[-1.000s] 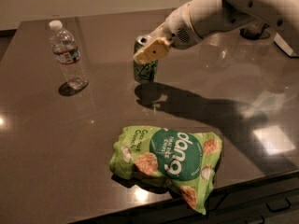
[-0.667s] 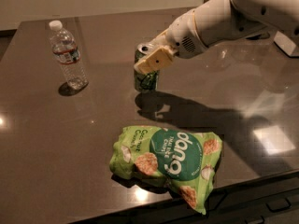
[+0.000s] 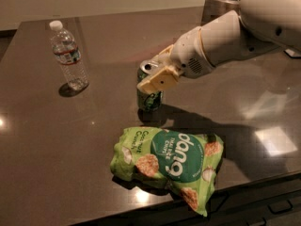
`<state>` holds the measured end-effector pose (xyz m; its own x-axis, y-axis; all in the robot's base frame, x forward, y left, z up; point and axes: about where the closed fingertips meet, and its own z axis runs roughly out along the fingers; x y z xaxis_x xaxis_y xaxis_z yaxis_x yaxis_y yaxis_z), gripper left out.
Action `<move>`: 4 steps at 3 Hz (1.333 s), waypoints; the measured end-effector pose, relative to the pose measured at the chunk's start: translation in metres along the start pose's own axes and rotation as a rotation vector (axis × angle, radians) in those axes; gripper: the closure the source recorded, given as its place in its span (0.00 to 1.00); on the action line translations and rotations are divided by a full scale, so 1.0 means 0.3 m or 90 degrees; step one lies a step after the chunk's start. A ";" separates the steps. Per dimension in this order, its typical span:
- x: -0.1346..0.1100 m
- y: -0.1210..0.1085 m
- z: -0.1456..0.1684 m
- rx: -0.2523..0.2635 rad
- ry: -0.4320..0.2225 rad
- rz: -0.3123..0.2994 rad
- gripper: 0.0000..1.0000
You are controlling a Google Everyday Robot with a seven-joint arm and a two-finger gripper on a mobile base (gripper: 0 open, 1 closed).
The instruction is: Move green can near green rice chip bag
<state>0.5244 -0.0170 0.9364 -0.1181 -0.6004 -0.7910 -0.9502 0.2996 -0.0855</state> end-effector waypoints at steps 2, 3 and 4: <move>0.056 0.082 -0.009 0.005 0.021 -0.030 0.62; 0.081 0.108 -0.015 -0.002 0.029 -0.036 0.38; 0.096 0.116 -0.028 -0.002 0.028 -0.040 0.15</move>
Offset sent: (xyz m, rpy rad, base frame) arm -0.0376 -0.0130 -0.0223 -0.0691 -0.0400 0.0231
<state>0.4856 -0.0303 0.9157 -0.0703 -0.6499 -0.7568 -0.9569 0.2583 -0.1329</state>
